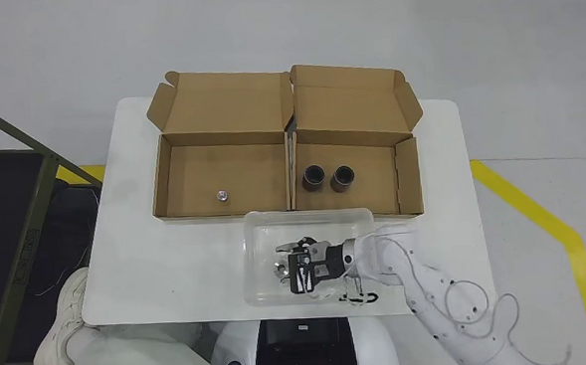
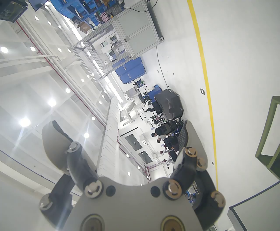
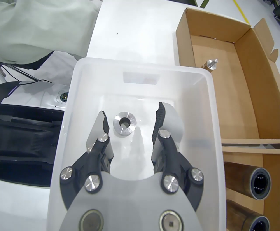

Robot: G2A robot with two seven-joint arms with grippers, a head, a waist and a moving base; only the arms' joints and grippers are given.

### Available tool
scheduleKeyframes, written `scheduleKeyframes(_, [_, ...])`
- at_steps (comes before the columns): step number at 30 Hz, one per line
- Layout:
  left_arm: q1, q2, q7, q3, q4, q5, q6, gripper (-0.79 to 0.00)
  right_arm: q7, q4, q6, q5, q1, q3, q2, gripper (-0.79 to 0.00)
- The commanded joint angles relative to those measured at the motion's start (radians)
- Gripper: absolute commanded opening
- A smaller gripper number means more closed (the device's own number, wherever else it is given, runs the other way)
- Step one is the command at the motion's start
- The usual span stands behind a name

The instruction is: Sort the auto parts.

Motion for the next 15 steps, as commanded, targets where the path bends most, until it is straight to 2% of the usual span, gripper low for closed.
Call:
scheduleKeyframes(1, [0.000, 0.000, 0.000, 0.000, 0.000, 0.000, 0.000, 0.000, 0.003, 0.005, 0.000, -0.011, 0.008, -0.017, 0.006, -0.302])
scheduleKeyframes(4, [0.000, 0.000, 0.000, 0.000, 0.000, 0.000, 0.000, 0.000, 0.009, 0.018, 0.000, -0.021, 0.024, -0.042, 0.013, -0.249])
scheduleKeyframes(15, [0.000, 0.000, 0.000, 0.000, 0.000, 0.000, 0.000, 0.000, -0.049, 0.084, 0.011, -0.034, 0.070, -0.107, 0.020, -0.182])
